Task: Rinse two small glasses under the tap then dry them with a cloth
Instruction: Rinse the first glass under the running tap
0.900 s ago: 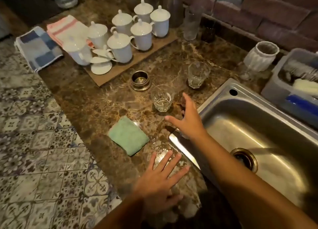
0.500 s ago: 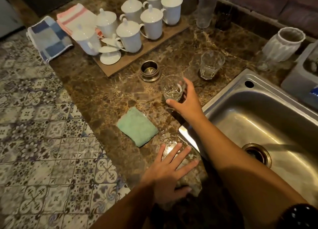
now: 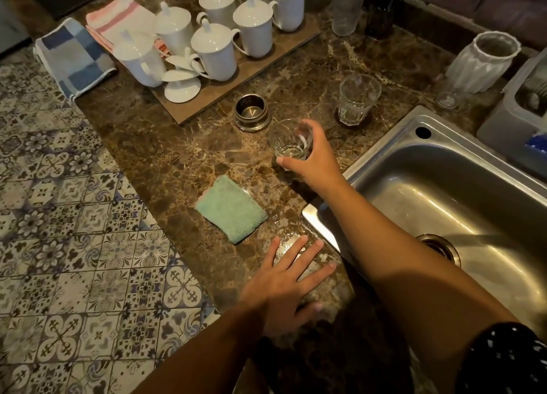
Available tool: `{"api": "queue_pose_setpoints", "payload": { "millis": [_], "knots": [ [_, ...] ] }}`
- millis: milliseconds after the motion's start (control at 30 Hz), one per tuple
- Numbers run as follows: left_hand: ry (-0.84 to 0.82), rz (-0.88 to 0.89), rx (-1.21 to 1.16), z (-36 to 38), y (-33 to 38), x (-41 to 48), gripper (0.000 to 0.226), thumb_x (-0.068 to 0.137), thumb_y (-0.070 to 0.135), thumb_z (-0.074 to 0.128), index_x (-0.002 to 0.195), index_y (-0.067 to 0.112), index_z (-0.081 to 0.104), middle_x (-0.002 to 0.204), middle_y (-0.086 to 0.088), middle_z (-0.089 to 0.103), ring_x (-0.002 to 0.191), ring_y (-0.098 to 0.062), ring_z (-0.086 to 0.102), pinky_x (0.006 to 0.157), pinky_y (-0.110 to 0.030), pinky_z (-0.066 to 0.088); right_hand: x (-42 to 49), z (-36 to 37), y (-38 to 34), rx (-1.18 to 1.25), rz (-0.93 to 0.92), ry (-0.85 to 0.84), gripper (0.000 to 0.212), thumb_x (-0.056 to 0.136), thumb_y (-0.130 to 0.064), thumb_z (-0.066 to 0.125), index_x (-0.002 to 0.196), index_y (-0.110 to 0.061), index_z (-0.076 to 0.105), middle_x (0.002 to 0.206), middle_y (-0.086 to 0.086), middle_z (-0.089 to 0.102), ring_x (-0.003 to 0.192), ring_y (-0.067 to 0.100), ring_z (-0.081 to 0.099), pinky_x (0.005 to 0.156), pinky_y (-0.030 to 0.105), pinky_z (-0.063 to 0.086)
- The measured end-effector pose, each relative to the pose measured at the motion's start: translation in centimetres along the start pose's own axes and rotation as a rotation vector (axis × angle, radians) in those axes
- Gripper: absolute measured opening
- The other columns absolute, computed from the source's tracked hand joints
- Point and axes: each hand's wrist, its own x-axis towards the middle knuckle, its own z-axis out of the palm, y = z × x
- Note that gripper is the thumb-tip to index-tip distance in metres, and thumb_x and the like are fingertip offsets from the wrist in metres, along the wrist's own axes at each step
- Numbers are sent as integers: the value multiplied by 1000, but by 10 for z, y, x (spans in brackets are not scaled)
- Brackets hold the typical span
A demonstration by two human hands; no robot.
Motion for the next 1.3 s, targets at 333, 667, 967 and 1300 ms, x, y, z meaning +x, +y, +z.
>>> {"api": "queue_pose_setpoints", "payload": {
  "millis": [333, 667, 967, 1300],
  "knots": [
    [-55, -53, -13, -8, 2, -2, 61, 101, 54, 32, 159, 36, 22, 170, 0, 15, 156, -25, 10, 120, -58, 4, -92, -47, -49, 82, 18, 122, 74, 73, -15, 87, 131, -30, 43, 124, -15, 55, 115, -1, 54, 92, 12, 43],
    [-129, -79, -80, -64, 21, 36, 45, 97, 45, 47, 139, 29, 47, 143, -3, 45, 131, -27, 42, 105, -48, 39, -222, -104, -76, -98, 195, 316, 81, 68, -21, 90, 131, -39, 42, 123, -13, 57, 115, 9, 57, 104, 35, 49],
    [-249, 48, -955, -137, 97, 92, 33, 92, 6, 65, 117, 28, 59, 112, -2, 62, 92, -19, 66, 79, -33, 60, -303, -147, -85, -40, 202, 640, 78, 66, -18, 92, 130, -29, 49, 122, -11, 62, 111, 3, 62, 88, 19, 52],
    [-525, 57, -1805, -176, 184, 92, 63, 81, 28, 68, 141, 16, 54, 137, -21, 61, 126, -45, 57, 103, -69, 44, -353, -205, -87, 42, 151, 628, 77, 63, -19, 92, 127, -33, 51, 123, -1, 63, 110, 9, 65, 88, 26, 57]
  ]
}}
